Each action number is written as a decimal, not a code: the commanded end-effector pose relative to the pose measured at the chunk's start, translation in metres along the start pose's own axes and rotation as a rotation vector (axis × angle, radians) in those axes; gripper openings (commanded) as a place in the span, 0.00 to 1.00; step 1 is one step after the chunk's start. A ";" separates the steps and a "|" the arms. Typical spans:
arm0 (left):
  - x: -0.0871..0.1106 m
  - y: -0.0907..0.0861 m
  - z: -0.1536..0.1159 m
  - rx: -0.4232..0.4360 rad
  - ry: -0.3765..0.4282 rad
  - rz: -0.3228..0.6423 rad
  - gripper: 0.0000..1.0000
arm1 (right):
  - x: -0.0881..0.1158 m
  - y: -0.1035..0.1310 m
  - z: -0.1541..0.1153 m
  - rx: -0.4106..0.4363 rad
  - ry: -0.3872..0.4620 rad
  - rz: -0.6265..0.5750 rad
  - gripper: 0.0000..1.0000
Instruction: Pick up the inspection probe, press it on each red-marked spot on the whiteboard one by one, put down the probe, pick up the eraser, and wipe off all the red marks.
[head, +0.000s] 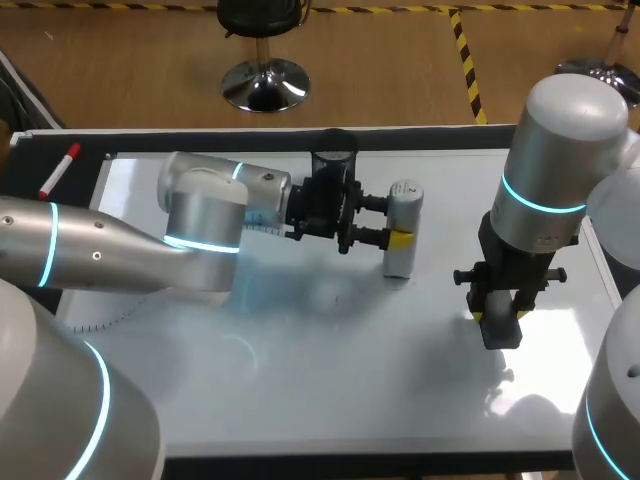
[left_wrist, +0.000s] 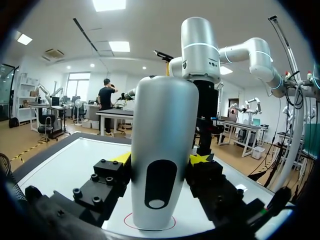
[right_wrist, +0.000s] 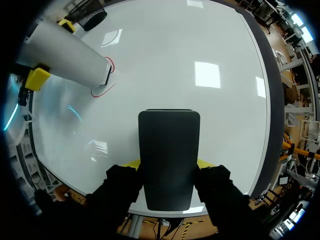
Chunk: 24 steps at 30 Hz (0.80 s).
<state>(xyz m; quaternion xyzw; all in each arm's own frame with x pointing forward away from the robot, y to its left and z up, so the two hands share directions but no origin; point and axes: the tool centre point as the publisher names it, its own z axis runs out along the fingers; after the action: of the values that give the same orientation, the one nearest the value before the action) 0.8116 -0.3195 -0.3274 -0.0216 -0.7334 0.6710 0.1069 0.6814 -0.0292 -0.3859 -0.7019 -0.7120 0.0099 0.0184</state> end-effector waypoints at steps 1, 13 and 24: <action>0.006 0.020 -0.001 0.000 -0.013 -0.002 0.00 | -0.001 -0.001 -0.001 -0.002 0.002 -0.002 0.00; 0.006 0.019 -0.001 -0.005 -0.008 -0.002 0.00 | -0.001 -0.001 -0.001 -0.002 0.002 -0.002 0.00; 0.006 0.019 -0.001 -0.005 -0.008 -0.002 0.00 | -0.001 -0.001 -0.001 -0.002 0.002 -0.002 0.00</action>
<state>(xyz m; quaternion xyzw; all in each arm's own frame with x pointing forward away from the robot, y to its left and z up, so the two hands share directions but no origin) 0.8095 -0.3173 -0.3276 -0.0201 -0.7356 0.6690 0.1048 0.6814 -0.0292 -0.3859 -0.7019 -0.7120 0.0099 0.0184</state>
